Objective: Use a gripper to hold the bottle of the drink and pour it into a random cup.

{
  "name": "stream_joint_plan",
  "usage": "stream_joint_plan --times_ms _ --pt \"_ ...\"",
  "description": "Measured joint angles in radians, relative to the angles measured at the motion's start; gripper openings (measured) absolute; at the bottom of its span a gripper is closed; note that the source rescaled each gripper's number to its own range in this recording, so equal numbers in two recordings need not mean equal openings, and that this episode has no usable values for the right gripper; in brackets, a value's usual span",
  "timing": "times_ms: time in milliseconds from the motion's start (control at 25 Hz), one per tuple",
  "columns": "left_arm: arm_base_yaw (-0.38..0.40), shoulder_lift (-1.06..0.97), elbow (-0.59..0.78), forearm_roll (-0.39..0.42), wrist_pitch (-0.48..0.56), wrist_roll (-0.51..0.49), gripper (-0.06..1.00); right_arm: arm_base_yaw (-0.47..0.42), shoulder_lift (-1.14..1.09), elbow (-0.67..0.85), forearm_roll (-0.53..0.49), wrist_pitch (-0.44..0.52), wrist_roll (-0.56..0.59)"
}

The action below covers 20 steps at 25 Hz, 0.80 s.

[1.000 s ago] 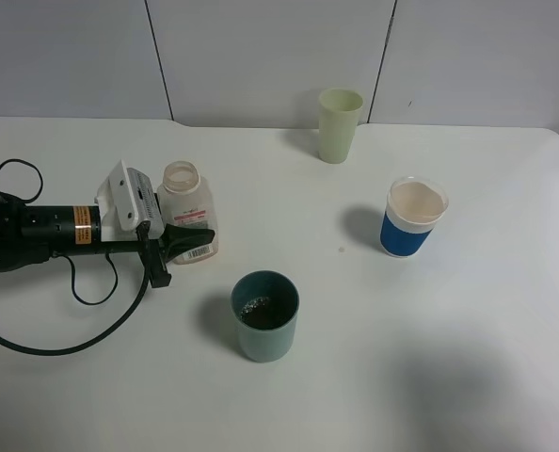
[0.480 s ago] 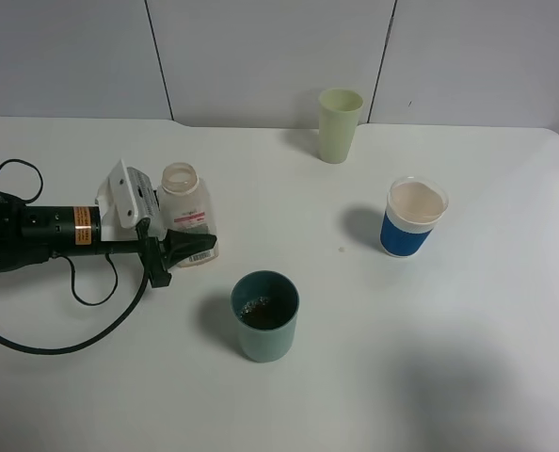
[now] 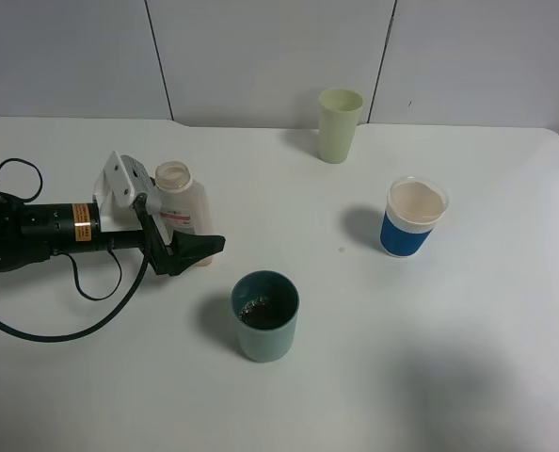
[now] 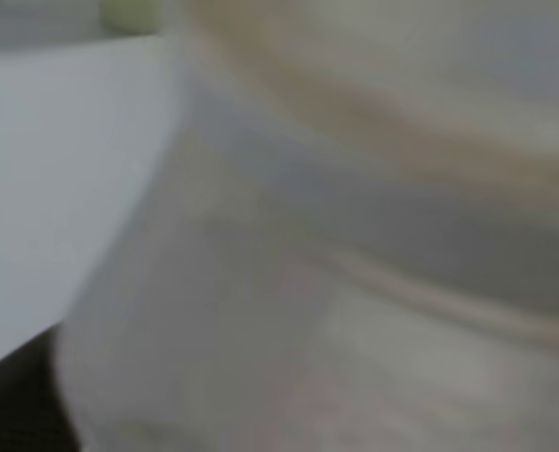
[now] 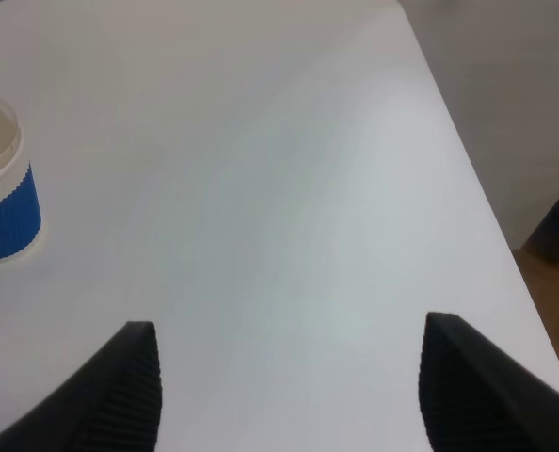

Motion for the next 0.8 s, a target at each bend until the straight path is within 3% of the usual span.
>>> stream_joint_plan --times_ms 680,800 --pt "0.000 -0.282 0.093 -0.001 0.069 -0.006 1.00 0.000 0.000 0.000 0.000 0.000 0.000" --pt "0.000 -0.417 0.134 -0.008 0.080 -0.077 1.00 0.000 0.000 0.000 0.000 0.000 0.000"
